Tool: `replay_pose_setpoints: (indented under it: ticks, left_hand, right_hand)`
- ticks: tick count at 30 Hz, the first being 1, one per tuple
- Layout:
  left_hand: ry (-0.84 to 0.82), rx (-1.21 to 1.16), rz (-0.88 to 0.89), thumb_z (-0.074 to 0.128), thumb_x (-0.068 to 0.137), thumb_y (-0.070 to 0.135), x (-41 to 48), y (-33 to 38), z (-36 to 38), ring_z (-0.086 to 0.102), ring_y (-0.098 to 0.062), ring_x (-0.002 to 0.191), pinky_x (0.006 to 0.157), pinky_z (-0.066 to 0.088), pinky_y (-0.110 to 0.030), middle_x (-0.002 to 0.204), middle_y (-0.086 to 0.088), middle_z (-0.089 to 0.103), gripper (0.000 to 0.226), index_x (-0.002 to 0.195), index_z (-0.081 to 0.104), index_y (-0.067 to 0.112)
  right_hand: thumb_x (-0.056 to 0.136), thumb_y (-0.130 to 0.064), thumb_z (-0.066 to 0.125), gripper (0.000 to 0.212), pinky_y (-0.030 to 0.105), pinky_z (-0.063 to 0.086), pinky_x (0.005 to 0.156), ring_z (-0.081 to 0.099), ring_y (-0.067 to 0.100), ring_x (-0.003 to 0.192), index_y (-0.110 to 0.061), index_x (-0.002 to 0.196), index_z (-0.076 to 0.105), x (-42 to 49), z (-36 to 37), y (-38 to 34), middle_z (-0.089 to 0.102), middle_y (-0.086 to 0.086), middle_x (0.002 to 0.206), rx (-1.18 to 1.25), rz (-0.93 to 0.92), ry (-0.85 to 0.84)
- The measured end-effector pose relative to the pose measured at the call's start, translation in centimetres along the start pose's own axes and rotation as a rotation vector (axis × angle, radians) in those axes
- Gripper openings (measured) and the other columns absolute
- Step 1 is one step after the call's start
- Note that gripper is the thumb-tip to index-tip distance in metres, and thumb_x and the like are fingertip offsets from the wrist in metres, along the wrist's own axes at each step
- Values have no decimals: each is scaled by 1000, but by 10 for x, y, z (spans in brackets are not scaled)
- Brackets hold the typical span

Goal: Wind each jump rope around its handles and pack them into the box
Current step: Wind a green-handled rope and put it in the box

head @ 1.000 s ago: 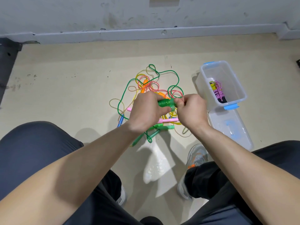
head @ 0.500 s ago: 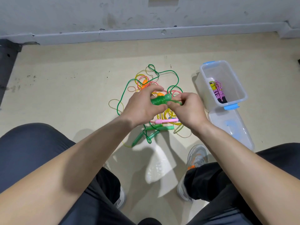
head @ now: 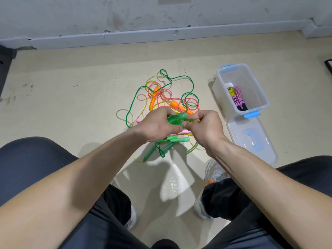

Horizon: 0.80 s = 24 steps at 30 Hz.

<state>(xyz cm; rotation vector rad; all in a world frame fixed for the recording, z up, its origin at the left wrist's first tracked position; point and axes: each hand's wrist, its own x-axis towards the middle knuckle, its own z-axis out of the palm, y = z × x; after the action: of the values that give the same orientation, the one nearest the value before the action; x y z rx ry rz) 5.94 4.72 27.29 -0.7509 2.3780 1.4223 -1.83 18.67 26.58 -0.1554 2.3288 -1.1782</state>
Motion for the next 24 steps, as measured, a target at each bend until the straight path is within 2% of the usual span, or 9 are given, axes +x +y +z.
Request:
replay_pose_setpoints:
  ticks: [4,7,9,14,16,18,20,22,24]
  left_hand:
    - [-16,-32,-45,78,84,32,0,0,6,52,-8,57,50,36,-23,82,2,64,24,101,65,21]
    - [-1,-19,-65,77,85,31,1,0,10,52,-12,58,50,36,-24,83,-1,63,23,99,65,17]
    - [-9,-13,-75,76,86,30,1,1,10,52,-13,60,50,36,-24,84,-2,63,26,103,65,15]
    - [-43,-49,-87,77,85,24,-3,1,2,52,-16,55,45,35,-20,76,-4,62,23,102,68,12]
    - [-63,-72,-93,78,84,19,-4,2,-4,51,-16,50,41,32,-18,69,-5,60,22,101,69,9]
    - [-68,-109,-124,82,81,18,-4,0,-11,55,-16,49,40,32,-18,70,-3,65,30,106,65,14]
    - [-60,-167,-161,86,79,20,-5,-1,-16,62,-19,53,38,33,-18,79,-7,72,44,111,56,18]
    - [-38,-214,-155,87,77,19,-6,-1,-18,67,-25,59,37,34,-17,90,-16,75,50,112,52,13]
    - [-14,-240,-114,88,76,18,-5,1,-20,67,-28,63,38,35,-17,93,-18,74,49,110,54,9]
  right_hand:
    - [85,-17,78,8,20,37,55,54,7,64,-18,92,73,-5,0,4,61,-8,75,-146,-80,31]
    - [87,-11,70,8,25,33,60,57,19,71,-13,93,76,-12,0,1,60,-4,73,-337,-278,51]
    - [86,-5,64,13,31,40,66,61,25,79,-9,92,75,-16,1,0,66,3,79,-421,-398,42]
    - [88,-11,66,14,27,38,69,60,21,82,-14,97,75,-11,-7,-7,62,-3,78,-468,-424,-48]
    - [88,-14,65,14,29,42,69,61,20,81,-15,95,78,-10,-11,-11,68,-1,78,-486,-456,-118]
    - [90,-17,61,18,34,48,69,60,24,75,-13,88,78,-10,-12,-13,71,6,76,-452,-418,-215]
    - [90,-16,59,20,38,48,64,56,25,62,-8,85,77,-7,-16,-16,69,9,69,-282,-298,-289]
    - [92,-4,56,19,31,44,53,49,16,47,-2,90,75,-4,-23,-21,64,5,63,32,-139,-370]
    - [96,7,50,21,24,45,46,51,15,43,0,98,70,-3,-29,-26,61,9,66,303,-16,-461]
